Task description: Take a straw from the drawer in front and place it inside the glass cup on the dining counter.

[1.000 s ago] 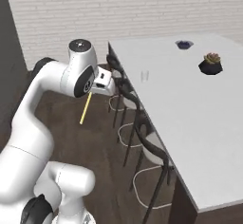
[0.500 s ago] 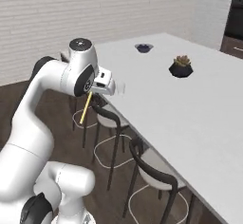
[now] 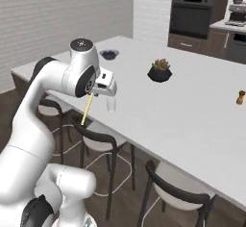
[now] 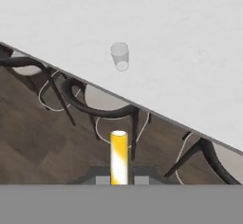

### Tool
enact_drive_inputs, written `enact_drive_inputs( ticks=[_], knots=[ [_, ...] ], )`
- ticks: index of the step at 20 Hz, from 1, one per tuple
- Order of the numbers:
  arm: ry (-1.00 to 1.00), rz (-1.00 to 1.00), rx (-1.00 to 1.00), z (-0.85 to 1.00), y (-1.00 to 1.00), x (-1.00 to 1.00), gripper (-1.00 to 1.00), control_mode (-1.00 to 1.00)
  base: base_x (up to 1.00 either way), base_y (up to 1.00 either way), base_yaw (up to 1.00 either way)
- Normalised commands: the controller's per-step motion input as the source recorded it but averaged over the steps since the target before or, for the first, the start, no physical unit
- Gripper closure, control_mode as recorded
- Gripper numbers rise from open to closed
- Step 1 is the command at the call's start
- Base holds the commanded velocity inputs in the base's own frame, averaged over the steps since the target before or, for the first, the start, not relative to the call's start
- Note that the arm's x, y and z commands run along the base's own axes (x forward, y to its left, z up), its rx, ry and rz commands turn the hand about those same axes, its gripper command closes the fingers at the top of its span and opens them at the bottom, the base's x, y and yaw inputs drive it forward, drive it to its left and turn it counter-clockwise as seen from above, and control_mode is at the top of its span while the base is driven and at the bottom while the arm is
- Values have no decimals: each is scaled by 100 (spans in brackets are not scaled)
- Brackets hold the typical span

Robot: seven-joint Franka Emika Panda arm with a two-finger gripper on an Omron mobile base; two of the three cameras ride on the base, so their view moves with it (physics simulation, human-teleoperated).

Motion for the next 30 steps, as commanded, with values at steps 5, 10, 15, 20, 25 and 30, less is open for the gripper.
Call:
enact_drive_inputs(
  ticks=[5, 10, 15, 20, 25, 30],
  knots=[
    [0, 0, 0, 0, 0, 0, 100, 100, 35, 100, -54],
    [0, 0, 0, 0, 0, 0, 100, 100, 29, 100, -55],
    [0, 0, 0, 0, 0, 0, 100, 100, 30, 96, -51],
    [0, 0, 0, 0, 0, 0, 100, 100, 50, 58, -42],
    [0, 0, 0, 0, 0, 0, 100, 100, 81, -10, -9],
    [0, 0, 0, 0, 0, 0, 100, 100, 85, -39, 13]
  ],
)
